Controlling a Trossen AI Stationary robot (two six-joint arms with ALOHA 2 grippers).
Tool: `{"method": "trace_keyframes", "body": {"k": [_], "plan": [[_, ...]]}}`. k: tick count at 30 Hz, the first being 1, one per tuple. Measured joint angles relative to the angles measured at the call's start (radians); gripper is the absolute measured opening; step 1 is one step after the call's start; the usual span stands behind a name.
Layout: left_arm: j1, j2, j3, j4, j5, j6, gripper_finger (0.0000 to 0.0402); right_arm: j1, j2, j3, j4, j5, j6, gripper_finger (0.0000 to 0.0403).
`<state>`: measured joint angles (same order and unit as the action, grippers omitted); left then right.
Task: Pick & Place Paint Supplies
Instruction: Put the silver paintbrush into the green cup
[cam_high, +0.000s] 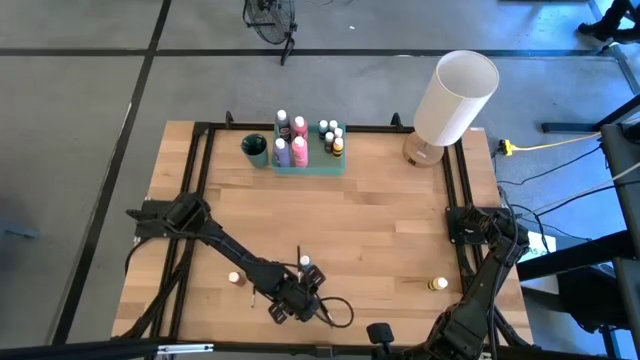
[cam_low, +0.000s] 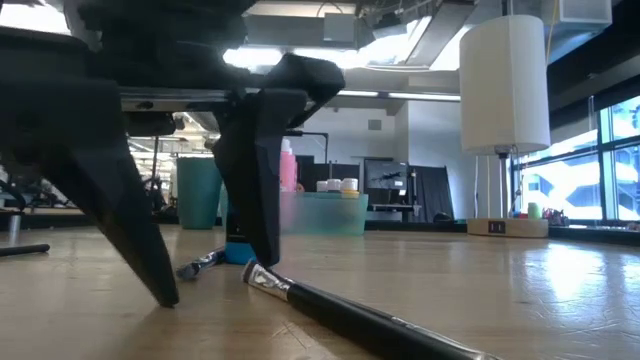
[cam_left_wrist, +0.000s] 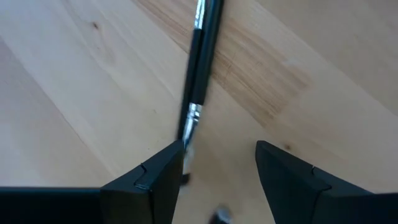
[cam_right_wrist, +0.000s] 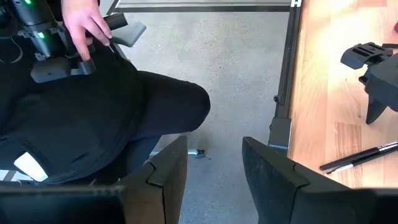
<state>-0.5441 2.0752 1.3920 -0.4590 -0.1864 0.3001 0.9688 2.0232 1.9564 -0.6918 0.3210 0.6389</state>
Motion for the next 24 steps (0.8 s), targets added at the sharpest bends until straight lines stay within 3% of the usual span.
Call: {"method": "trace_keyframes", "body": {"k": [6,11,24], "plan": [[-0.014,0.003,-0.001,0.030,-0.073,0.050,0.0196,0.000,0.000,0.000,-0.007,0.000,0.000,0.0157],[0.012,0.005,0.000,0.005,-0.001,-0.024,0.0196,0.000,0.000,0.000,-0.007,0.008,0.000,0.0157],[0.018,0.006,0.002,-0.063,0.063,-0.166,0.0196,0.000,0.000,0.000,-0.007,0.011,0.000,0.0157]]}}
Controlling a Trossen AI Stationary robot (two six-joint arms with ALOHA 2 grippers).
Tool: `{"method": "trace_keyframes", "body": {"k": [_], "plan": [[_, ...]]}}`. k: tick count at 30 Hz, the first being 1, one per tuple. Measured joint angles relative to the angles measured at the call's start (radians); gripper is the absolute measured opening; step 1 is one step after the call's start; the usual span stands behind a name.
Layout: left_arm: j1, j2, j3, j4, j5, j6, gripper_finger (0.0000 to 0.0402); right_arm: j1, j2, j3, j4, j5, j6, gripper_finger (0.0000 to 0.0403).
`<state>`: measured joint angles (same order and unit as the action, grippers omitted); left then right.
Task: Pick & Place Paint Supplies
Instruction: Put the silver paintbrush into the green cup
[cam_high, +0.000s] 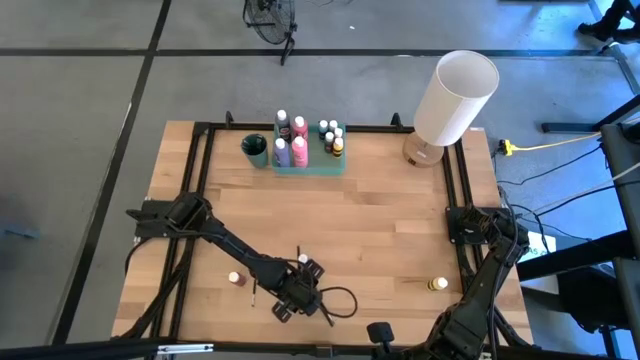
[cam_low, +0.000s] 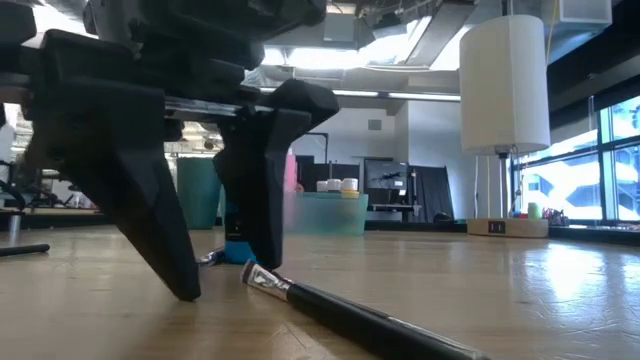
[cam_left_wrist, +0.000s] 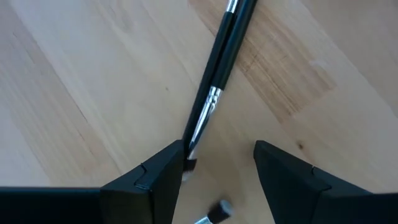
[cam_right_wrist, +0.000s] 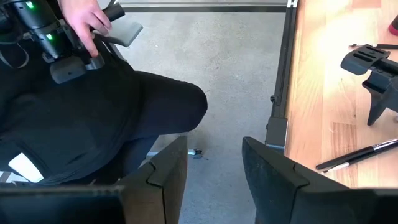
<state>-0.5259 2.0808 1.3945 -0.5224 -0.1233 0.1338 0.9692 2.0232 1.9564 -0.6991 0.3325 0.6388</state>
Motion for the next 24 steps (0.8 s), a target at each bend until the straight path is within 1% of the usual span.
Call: {"method": "trace_keyframes", "body": {"k": [17,24], "plan": [[-0.002,0.000,-0.001,-0.025,0.055,-0.072,0.0196,0.000,0.000,0.000,0.000,0.000,0.000,0.0157],[-0.007,0.000,-0.002,-0.015,0.041,-0.013,0.0196,0.000,0.000,0.000,0.000,0.000,0.000,0.0157]]}}
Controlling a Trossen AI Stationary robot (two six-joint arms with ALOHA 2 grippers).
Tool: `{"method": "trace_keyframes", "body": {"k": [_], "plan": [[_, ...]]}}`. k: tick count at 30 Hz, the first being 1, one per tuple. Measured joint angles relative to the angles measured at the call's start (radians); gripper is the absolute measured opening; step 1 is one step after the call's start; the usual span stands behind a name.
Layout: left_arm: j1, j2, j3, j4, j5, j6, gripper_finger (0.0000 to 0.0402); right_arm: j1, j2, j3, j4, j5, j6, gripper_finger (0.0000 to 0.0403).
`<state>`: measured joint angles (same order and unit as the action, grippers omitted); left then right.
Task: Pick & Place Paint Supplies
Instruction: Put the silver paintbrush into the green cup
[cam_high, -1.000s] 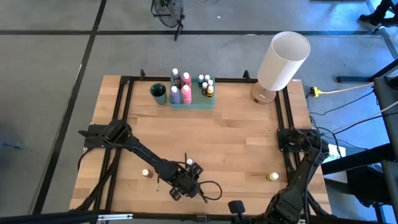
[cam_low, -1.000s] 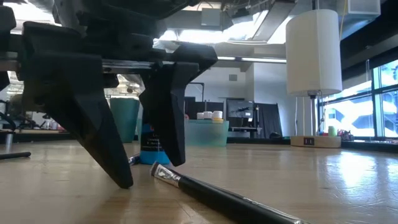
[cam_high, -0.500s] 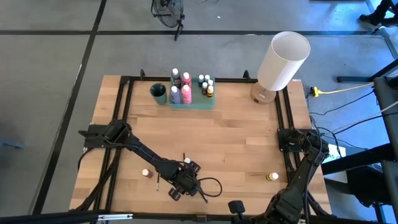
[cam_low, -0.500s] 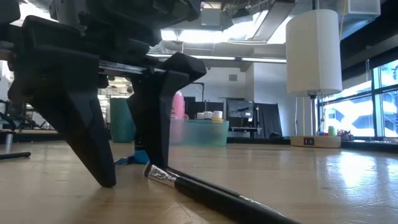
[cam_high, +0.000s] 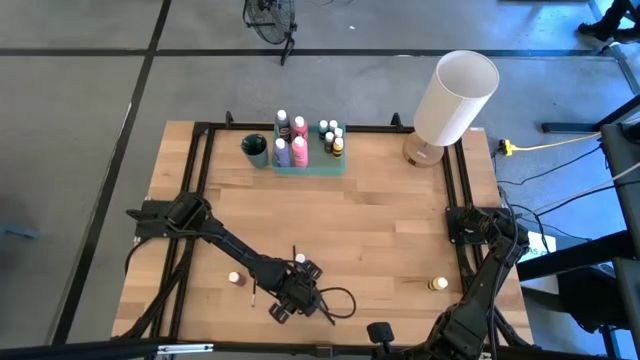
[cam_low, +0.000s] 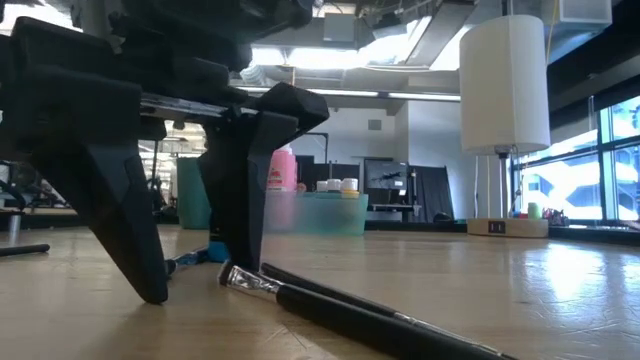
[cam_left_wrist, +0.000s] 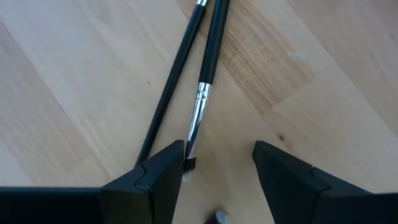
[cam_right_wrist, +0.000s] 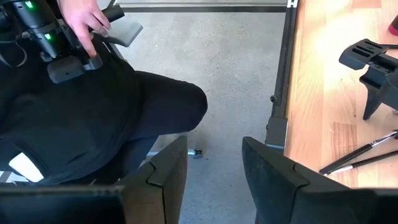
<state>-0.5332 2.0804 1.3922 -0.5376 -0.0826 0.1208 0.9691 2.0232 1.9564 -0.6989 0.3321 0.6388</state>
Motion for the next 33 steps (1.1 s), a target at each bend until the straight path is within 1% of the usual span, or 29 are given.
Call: {"method": "trace_keyframes", "body": {"k": [4,7,11,14,22,27,33], "plan": [[0.006,0.000,0.000,0.015,0.003,0.055,0.0196,0.000,0.000,0.000,0.000,0.000,0.000,0.0157],[0.011,0.000,0.000,0.018,0.008,0.067,0.0196,0.000,0.000,0.000,0.000,0.000,0.000,0.0157],[0.020,0.000,0.000,0.022,0.048,0.075,0.0196,0.000,0.000,0.000,0.000,0.000,0.000,0.0157],[0.013,0.000,0.000,0.031,0.044,0.084,0.0196,0.000,0.000,0.000,0.000,0.000,0.000,0.0157],[0.003,0.000,0.000,0.012,0.045,-0.002,0.0196,0.000,0.000,0.000,0.000,0.000,0.000,0.0157],[-0.011,0.000,0.000,0.023,0.046,-0.003,0.0196,0.000,0.000,0.000,0.000,0.000,0.000,0.0157],[-0.015,0.000,0.000,0.028,0.074,-0.034,0.0196,0.000,0.000,0.000,0.000,0.000,0.000,0.0157]]}}
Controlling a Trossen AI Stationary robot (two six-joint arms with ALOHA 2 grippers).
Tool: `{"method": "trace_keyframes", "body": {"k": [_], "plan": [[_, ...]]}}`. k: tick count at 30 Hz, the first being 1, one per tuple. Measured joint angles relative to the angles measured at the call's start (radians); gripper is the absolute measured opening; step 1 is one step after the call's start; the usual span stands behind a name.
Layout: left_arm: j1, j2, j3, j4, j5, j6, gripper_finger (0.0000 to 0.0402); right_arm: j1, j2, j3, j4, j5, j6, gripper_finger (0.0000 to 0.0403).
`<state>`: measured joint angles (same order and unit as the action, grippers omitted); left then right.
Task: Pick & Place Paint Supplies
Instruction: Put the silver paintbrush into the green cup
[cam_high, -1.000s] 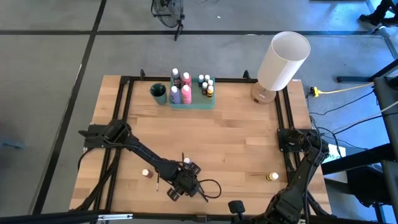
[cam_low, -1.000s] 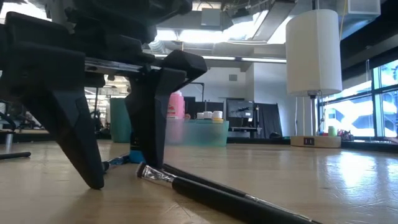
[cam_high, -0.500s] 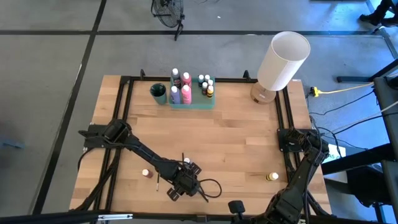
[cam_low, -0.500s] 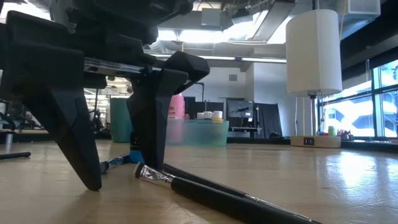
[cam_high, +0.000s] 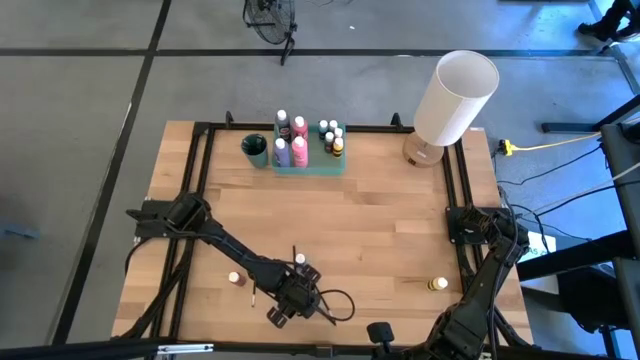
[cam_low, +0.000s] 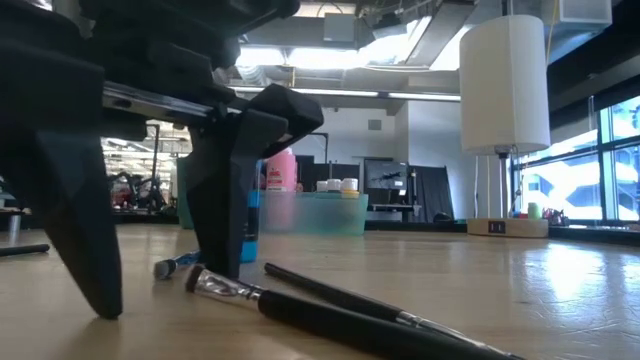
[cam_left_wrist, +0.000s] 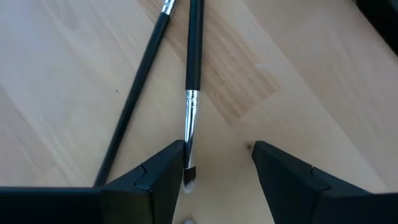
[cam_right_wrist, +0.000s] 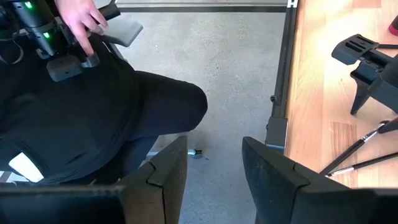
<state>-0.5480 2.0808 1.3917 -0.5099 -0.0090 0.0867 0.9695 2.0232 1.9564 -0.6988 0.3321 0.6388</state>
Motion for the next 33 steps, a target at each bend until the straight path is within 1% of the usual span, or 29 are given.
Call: {"method": "trace_keyframes", "body": {"k": [10,20,26,33], "plan": [[-0.008,0.001,0.000,0.017,0.002,-0.025,0.0196,0.000,0.000,0.000,0.000,0.000,0.000,0.0157],[-0.008,0.001,0.001,-0.016,0.005,-0.074,0.0195,0.000,0.000,0.000,0.000,0.000,0.000,0.0157],[-0.008,0.001,0.003,-0.052,0.008,-0.119,0.0178,0.000,0.000,0.000,0.000,0.000,0.000,0.0157],[-0.008,0.000,0.002,-0.059,0.008,-0.127,0.0152,0.000,0.000,0.000,0.000,0.000,0.000,0.0157]]}}
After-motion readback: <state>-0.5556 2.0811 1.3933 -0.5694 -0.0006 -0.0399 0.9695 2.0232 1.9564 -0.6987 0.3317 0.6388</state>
